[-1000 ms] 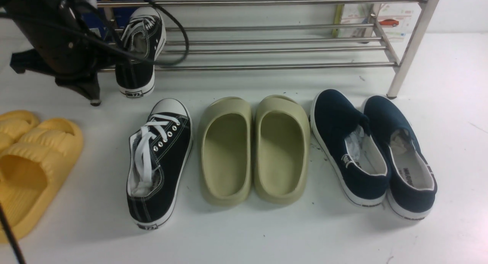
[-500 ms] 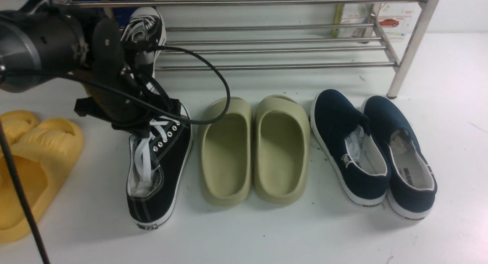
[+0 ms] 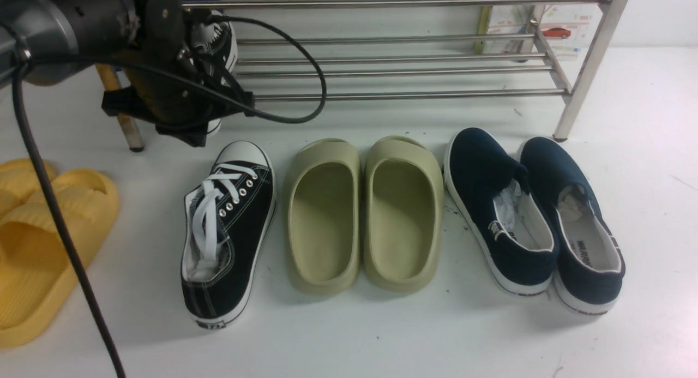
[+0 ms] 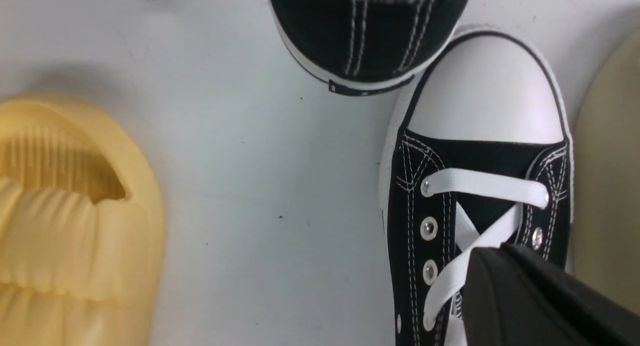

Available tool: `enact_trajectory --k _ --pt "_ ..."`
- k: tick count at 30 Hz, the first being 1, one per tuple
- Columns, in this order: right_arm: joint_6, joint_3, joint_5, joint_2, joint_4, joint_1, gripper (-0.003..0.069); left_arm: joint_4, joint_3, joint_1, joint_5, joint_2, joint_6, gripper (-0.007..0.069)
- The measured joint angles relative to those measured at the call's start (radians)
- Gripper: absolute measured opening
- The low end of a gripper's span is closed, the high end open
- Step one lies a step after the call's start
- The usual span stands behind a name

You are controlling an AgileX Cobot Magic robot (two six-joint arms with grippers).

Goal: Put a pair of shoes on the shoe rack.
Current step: Use the left arm to put a shoe into the shoe rack

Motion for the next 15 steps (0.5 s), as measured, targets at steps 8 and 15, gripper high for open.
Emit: enact_trajectory --k 8,15 --pt "0.000 0.000 0.000 0.000 0.000 0.000 0.0239 0.025 -0.007 0.000 0.068 -0.104 0.000 -0.0013" --pt "0.000 0.000 0.000 0.000 0.000 0.000 0.0239 0.027 -0.007 0.000 0.087 -0.056 0.018 -0.0013"
